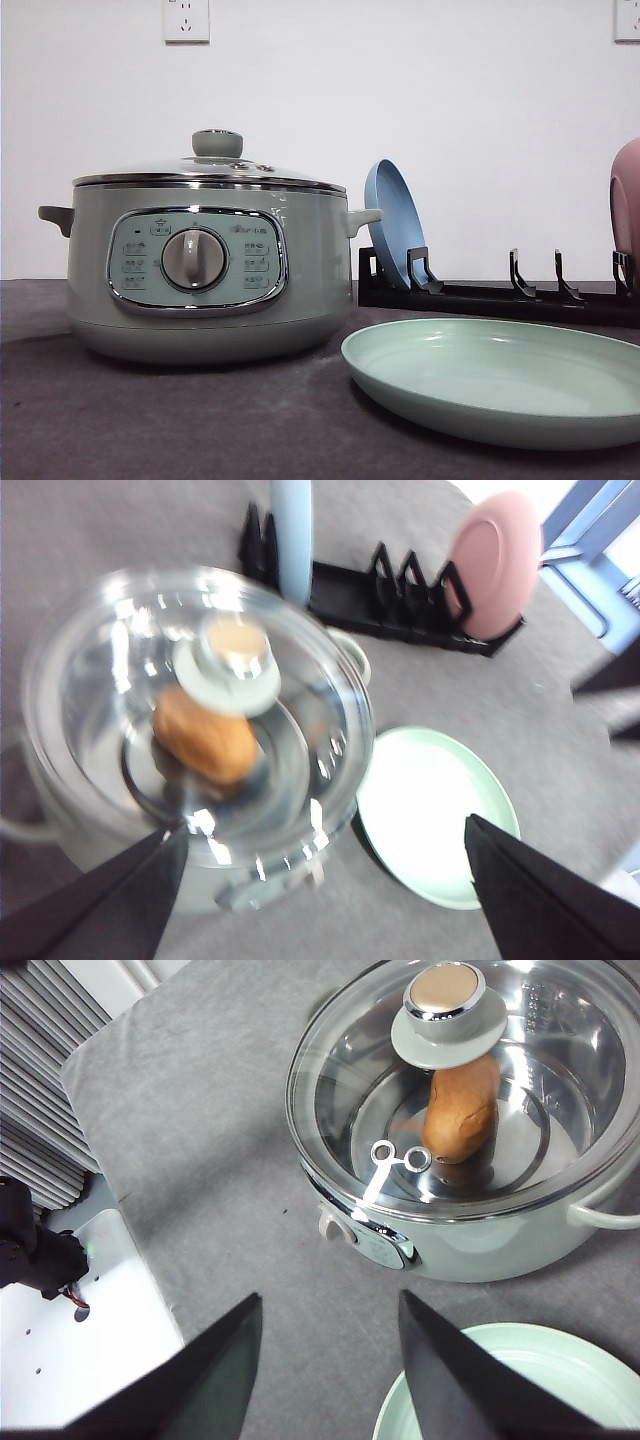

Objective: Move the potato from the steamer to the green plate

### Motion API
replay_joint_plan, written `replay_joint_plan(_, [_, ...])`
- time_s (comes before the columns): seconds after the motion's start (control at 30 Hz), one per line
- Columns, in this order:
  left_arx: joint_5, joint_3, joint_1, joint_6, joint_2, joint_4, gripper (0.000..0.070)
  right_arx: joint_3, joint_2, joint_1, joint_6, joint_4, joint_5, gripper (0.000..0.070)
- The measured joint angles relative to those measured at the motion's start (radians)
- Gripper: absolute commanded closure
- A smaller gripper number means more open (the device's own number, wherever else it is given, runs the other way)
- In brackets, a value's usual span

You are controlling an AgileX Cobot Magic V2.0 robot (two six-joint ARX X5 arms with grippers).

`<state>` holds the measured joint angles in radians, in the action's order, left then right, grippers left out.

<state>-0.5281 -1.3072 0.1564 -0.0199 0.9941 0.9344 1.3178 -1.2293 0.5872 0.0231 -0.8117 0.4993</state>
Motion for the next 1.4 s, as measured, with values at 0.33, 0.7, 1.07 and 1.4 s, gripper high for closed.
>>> replay_joint_plan(0.33, [0.177, -0.382, 0.127, 0.033, 0.37, 0.133, 0.0149, 0.0, 0.0, 0.0, 0.0, -0.01, -0.005, 0.0432])
replay_joint_plan(0.7, [0.32, -0.569, 0.227, 0.067, 0.656, 0.183, 0.015, 0.0, 0.0, 0.0, -0.001, -0.038, -0.005, 0.0432])
replay_joint_plan(1.07, [0.395, -0.584, 0.264, 0.086, 0.769, 0.183, 0.015, 0.0, 0.0, 0.0, -0.001, -0.039, -0.005, 0.0432])
replay_joint_plan(1.4, [0.4, -0.584, 0.272, 0.089, 0.818, 0.18, 0.0151, 0.0, 0.0, 0.0, -0.001, -0.039, -0.005, 0.0432])
